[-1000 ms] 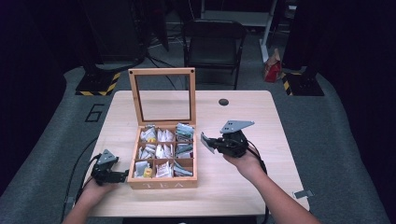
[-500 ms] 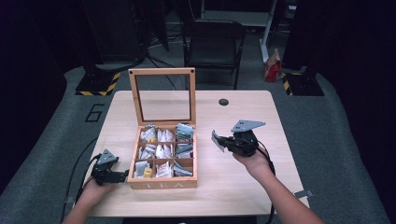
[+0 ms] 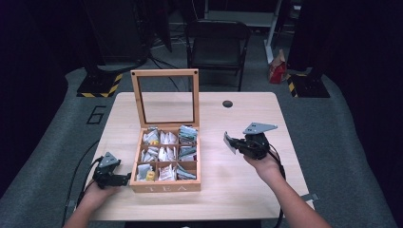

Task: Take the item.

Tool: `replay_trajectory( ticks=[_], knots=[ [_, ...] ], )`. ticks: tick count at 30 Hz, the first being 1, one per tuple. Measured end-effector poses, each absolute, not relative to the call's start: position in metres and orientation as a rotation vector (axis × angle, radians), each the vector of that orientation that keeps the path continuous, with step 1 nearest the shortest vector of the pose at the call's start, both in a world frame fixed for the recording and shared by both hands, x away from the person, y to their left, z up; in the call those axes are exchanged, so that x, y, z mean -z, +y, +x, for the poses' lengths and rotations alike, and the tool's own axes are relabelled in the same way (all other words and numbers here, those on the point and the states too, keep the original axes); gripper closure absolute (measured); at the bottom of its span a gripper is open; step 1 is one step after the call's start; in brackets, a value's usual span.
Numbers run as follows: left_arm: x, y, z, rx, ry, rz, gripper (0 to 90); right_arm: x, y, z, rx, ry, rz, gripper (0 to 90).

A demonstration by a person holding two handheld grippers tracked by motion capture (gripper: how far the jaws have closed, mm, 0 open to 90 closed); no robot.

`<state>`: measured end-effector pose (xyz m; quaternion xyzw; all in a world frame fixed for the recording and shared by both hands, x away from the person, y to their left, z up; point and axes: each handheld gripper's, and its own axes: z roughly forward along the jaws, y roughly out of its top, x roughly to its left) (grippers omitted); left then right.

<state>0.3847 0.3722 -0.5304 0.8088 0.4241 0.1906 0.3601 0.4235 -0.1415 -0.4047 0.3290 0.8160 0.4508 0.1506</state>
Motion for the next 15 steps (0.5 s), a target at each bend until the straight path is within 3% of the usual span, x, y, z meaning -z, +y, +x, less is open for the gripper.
replay_trajectory(
  ticks=[15],
  knots=[
    [0.530,0.372,0.385,-0.492,1.093,2.086,13.8,0.427,-0.152,0.425,-1.245,2.318,1.006,89.7]
  ],
)
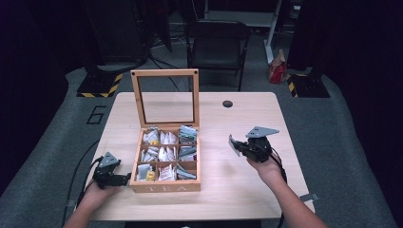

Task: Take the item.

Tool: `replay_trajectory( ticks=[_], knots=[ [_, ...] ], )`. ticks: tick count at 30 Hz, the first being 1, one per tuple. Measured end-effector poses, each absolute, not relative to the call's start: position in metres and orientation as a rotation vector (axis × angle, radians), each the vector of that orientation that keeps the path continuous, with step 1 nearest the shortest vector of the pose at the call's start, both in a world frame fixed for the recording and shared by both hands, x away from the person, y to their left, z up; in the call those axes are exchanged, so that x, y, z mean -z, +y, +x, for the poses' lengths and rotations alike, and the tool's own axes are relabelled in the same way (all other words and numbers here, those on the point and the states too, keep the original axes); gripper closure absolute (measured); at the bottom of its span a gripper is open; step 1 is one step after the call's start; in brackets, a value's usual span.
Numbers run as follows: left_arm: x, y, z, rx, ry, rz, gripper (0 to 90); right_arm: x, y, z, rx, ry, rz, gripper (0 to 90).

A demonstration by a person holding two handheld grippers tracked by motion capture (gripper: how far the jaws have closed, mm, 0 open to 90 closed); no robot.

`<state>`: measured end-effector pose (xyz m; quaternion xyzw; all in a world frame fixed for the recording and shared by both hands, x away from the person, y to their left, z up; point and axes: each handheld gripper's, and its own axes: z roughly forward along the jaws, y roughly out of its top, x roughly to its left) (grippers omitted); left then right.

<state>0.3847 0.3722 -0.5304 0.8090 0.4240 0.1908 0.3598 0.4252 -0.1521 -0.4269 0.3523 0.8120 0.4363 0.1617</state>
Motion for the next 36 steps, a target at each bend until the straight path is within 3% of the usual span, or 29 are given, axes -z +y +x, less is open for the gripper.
replay_trajectory(
  ticks=[36],
  knots=[
    [0.530,0.372,0.385,-0.493,1.093,2.085,13.8,0.473,-0.163,0.424,-1.116,2.299,1.069,89.6]
  ],
)
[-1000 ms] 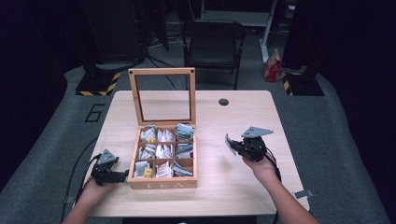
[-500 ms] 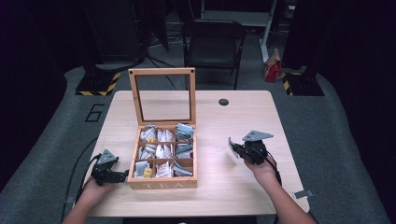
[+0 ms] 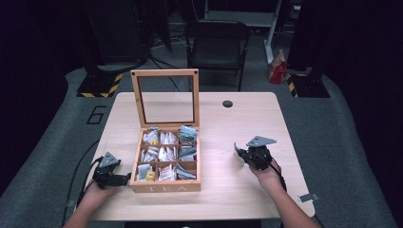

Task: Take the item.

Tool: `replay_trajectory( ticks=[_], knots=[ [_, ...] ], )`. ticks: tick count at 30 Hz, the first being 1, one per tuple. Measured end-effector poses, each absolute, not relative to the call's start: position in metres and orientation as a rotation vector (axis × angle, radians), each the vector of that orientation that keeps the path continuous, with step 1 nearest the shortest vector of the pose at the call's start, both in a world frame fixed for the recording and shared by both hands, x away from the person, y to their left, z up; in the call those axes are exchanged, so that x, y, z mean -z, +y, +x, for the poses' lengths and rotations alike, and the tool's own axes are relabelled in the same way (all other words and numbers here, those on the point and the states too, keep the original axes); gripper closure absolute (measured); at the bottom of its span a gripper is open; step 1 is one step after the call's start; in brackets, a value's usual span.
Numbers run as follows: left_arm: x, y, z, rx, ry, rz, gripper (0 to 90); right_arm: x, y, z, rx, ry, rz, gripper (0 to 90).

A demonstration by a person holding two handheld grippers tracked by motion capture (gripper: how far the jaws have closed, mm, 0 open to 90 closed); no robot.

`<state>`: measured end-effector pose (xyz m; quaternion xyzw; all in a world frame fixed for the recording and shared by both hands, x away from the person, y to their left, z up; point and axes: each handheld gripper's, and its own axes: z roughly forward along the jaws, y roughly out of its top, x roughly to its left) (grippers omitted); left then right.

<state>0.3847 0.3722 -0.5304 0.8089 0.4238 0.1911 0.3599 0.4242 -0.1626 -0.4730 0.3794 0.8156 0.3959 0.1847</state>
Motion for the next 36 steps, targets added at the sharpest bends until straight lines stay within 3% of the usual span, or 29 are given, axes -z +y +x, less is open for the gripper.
replay_trajectory(
  ticks=[36],
  knots=[
    [0.530,0.372,0.385,-0.492,1.093,2.085,13.8,0.495,-0.148,0.421,-1.112,2.368,1.070,83.6]
  ],
)
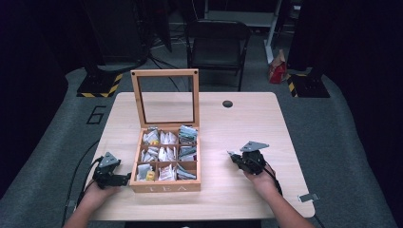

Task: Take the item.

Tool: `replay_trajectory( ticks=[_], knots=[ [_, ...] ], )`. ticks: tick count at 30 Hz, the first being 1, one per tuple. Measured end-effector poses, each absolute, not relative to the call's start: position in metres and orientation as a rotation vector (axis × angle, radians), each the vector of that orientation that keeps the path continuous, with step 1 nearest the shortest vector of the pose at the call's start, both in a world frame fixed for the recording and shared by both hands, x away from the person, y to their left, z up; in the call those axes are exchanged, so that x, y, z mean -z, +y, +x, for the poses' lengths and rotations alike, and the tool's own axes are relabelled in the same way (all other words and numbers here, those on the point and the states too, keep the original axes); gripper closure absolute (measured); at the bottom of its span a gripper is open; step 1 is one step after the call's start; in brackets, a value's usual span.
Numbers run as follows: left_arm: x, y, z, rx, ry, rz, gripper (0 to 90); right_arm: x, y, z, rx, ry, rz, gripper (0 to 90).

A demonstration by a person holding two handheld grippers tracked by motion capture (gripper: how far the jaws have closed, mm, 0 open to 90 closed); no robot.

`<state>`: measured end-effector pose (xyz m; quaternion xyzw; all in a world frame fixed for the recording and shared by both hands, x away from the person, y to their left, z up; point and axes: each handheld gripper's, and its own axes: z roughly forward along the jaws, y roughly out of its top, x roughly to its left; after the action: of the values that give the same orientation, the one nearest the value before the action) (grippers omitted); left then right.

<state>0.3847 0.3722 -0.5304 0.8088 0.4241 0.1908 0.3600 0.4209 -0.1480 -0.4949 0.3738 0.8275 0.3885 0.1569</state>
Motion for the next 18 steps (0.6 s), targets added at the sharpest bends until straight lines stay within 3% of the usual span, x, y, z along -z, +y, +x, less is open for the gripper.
replay_trajectory(
  ticks=[9,18],
  knots=[
    [0.5303,0.3723,0.3847,-0.494,1.093,2.086,13.8,0.4960,-0.1460,0.4207,-1.117,2.373,1.075,81.3],
    [0.5304,0.3723,0.3848,-0.492,1.092,2.086,13.8,0.4959,-0.1428,0.4199,-1.139,2.380,1.091,68.2]
  ],
)
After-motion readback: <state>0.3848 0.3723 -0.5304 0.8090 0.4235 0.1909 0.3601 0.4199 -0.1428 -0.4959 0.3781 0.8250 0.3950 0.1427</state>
